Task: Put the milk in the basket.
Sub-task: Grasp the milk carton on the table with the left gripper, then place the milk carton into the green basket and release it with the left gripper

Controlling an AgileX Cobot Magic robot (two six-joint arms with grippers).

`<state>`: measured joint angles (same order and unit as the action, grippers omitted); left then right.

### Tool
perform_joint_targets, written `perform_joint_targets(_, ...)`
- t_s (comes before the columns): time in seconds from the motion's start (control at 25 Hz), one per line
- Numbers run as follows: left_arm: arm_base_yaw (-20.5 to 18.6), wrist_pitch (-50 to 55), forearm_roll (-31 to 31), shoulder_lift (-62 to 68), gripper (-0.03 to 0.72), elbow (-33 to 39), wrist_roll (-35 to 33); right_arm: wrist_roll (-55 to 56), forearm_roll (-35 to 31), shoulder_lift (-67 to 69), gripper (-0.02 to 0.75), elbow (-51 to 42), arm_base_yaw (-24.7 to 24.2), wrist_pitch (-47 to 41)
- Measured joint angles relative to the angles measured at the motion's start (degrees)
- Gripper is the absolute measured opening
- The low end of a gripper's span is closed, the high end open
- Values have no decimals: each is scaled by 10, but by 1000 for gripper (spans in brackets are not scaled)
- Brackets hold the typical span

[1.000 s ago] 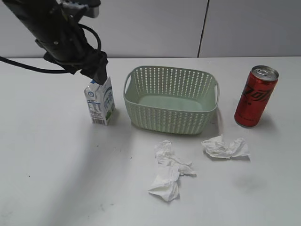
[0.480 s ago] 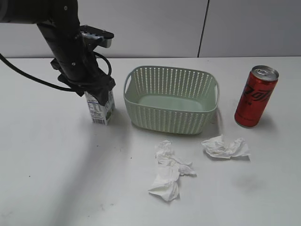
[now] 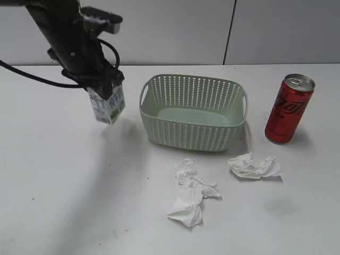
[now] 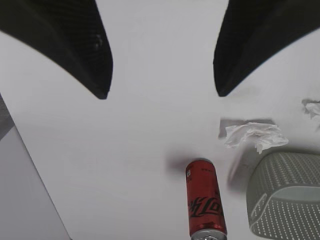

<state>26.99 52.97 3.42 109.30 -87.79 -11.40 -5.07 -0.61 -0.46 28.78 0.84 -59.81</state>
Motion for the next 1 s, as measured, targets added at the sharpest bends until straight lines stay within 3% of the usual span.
perform_joint_targets(0.24, 9, -27, 6, -65, 307, -65, -10, 0, 0, 0, 497, 0, 0, 0)
perform_joint_targets(0.4, 51, -60, 33, -63, 307, -101, -33, 0, 0, 0, 497, 0, 0, 0)
perform_joint_targets(0.64, 122, -115, 44, 0, 307, -104, -38, 0, 0, 0, 497, 0, 0, 0)
perform_joint_targets(1.0, 147, -128, 40, 123, 307, -104, -38, 0, 0, 0, 497, 0, 0, 0)
